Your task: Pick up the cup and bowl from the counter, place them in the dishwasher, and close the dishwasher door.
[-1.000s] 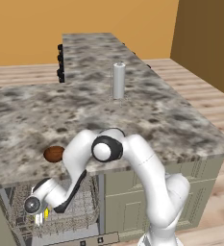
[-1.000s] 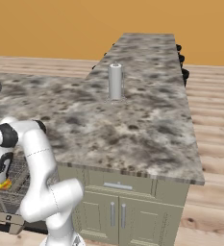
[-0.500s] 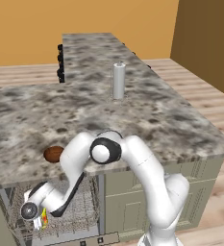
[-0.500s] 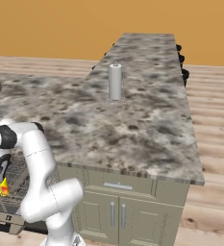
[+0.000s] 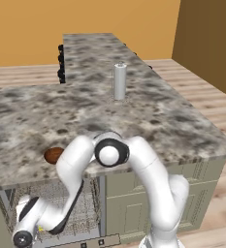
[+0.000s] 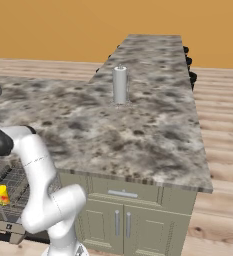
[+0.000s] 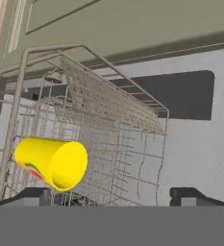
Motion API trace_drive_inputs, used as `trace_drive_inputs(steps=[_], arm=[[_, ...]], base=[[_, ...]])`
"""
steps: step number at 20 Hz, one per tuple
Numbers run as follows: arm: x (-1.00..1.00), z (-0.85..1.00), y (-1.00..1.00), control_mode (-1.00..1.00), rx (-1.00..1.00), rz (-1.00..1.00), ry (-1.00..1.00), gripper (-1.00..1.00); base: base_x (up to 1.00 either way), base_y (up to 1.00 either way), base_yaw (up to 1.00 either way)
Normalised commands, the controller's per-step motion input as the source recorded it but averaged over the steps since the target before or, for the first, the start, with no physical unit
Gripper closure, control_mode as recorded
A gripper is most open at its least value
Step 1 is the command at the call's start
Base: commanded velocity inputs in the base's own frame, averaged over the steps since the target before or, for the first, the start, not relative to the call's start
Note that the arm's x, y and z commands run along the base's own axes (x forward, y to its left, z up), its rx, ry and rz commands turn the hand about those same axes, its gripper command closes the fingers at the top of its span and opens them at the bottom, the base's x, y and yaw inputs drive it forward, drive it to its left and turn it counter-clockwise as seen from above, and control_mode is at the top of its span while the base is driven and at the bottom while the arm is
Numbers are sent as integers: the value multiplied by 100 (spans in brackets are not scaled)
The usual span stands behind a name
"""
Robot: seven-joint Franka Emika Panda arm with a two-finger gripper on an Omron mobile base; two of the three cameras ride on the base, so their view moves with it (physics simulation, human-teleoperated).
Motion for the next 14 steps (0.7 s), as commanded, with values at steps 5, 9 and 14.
trace_drive_inputs(steps=[5, 9, 14], arm=[[-13, 83, 0, -100, 21, -6, -14, -100], [0, 58, -11, -100, 26, -9, -4, -100], [7, 29, -51, -100, 25, -9, 0, -100]], base=[[0, 0, 0], [0, 0, 0], [0, 0, 0]])
